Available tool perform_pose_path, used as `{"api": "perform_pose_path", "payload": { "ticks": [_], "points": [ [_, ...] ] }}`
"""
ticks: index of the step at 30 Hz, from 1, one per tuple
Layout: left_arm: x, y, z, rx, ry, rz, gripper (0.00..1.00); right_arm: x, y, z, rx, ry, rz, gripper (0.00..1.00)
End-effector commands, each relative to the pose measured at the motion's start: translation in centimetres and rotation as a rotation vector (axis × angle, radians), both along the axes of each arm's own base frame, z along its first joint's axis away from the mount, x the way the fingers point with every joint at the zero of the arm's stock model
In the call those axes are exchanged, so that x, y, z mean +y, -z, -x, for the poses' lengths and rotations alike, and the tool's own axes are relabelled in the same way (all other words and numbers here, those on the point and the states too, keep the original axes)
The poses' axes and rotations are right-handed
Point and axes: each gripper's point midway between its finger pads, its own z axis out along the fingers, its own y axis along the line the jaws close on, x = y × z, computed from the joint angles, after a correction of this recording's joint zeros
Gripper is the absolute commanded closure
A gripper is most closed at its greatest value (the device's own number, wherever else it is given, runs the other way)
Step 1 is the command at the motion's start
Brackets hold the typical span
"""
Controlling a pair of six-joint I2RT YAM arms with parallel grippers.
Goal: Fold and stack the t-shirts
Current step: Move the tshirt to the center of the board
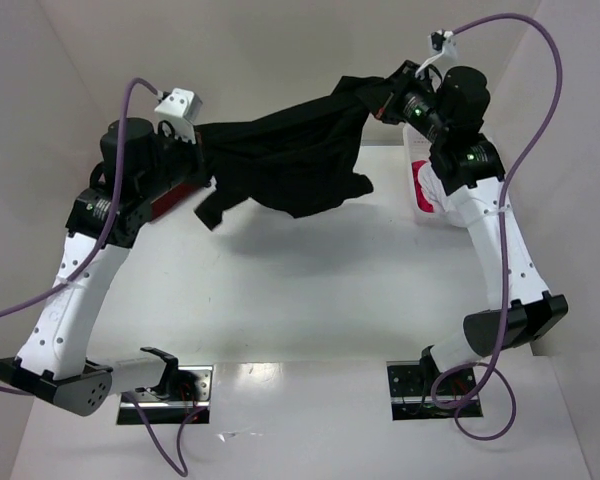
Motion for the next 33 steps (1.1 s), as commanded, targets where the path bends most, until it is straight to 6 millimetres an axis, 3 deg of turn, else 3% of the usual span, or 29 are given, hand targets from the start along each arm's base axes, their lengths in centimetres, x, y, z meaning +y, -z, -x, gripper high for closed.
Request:
{"api": "perform_pose_path", "payload": {
  "ticks": [1,5,7,9,13,16,18,20,23,26,28,29,31,32,33],
  "points": [
    [2.2,-4.6,0.5,-0.132,-0.083,-0.033,1.00,-1.5,-7.2,3.3,-0.191,0.024,0.001,1.00],
    [2.8,-7.1,1.4,-0.194,-0.103,-0.003,1.00,-1.9,-9.8,6.3,-0.252,0.007,-0.012,1.00],
    [3.1,-8.2,2.4,-0.226,-0.105,0.013,1.00,-1.8,-9.8,7.5,-0.258,-0.016,-0.010,1.00],
    [3.1,-7.8,2.8,-0.222,-0.105,0.032,1.00,-2.0,-9.5,8.8,-0.277,-0.024,-0.003,1.00],
    [2.5,-5.3,3.6,-0.176,-0.078,0.070,1.00,-1.9,-4.9,9.2,-0.189,-0.036,0.019,1.00],
    [2.5,-3.9,4.8,-0.151,-0.074,0.106,1.00,-2.0,-1.5,10.9,-0.118,-0.058,0.027,1.00],
    [3.0,-4.5,6.3,-0.173,-0.076,0.128,1.00,-2.0,0.7,11.8,-0.077,-0.076,0.036,1.00],
    [3.4,-4.2,7.8,-0.165,-0.077,0.131,1.00,-1.3,1.4,13.5,-0.079,-0.142,0.051,1.00],
    [4.2,-5.4,10.8,-0.191,-0.064,0.146,1.00,0.1,0.1,16.6,-0.134,-0.257,0.054,1.00],
    [5.5,-7.6,13.9,-0.241,-0.077,0.173,1.00,0.9,-3.0,19.6,-0.196,-0.338,0.023,1.00],
    [6.6,-9.9,15.9,-0.290,-0.100,0.186,1.00,1.0,-6.4,22.9,-0.279,-0.405,-0.024,1.00],
    [6.8,-9.8,15.9,-0.287,-0.109,0.171,1.00,1.0,-7.0,23.4,-0.278,-0.419,-0.046,1.00],
    [7.4,-11.8,16.1,-0.336,-0.129,0.155,1.00,0.8,-9.4,25.0,-0.332,-0.440,-0.103,1.00],
    [7.4,-11.8,15.2,-0.331,-0.140,0.138,1.00,0.7,-9.8,25.5,-0.335,-0.446,-0.123,1.00],
    [7.3,-11.1,12.7,-0.288,-0.175,0.106,1.00,0.9,-9.8,25.8,-0.309,-0.462,-0.145,1.00]
  ]
}}
